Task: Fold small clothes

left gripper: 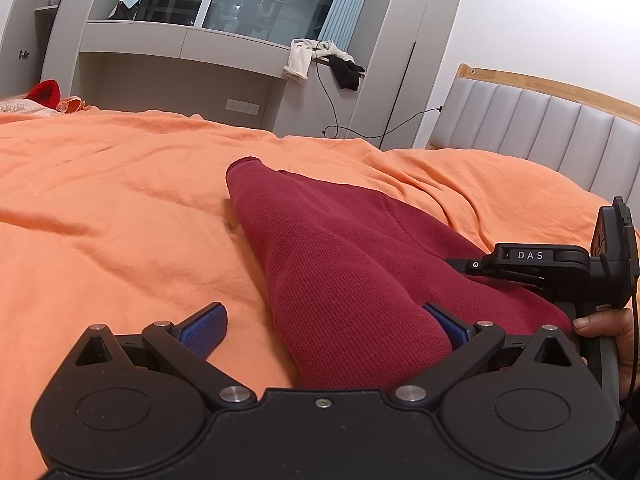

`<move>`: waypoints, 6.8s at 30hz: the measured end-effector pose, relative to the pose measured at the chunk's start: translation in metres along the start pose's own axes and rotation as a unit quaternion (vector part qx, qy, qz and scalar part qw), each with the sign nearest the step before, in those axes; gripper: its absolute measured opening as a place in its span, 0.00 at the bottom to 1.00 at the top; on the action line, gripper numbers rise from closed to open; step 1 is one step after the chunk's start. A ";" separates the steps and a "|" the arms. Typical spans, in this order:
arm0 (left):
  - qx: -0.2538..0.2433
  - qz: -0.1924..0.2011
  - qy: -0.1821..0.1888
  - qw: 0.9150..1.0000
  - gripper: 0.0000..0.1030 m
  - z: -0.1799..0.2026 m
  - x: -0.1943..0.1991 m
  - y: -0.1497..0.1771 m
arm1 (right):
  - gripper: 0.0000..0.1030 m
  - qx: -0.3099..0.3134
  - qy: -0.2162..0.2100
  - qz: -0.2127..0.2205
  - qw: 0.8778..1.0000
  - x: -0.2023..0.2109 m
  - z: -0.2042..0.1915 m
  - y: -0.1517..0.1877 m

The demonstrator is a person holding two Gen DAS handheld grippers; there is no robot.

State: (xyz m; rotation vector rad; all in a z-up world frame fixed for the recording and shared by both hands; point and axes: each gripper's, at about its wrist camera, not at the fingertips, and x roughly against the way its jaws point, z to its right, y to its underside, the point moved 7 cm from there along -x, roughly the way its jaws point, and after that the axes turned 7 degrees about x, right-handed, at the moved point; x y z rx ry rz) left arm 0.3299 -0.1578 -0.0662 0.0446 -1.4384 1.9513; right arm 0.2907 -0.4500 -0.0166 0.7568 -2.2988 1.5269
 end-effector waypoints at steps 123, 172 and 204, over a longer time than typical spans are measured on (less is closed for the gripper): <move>-0.009 0.100 -0.143 0.985 0.99 -0.052 0.082 -0.087 | 1.00 0.247 0.043 0.193 0.949 0.057 -0.163 0.002; -0.061 0.140 -0.162 0.975 0.99 -0.023 0.198 0.007 | 1.00 0.259 0.070 0.217 0.939 0.151 -0.182 0.110; -0.065 0.123 -0.169 0.976 0.99 -0.023 0.198 0.010 | 1.00 0.270 0.072 0.210 0.937 0.148 -0.180 0.112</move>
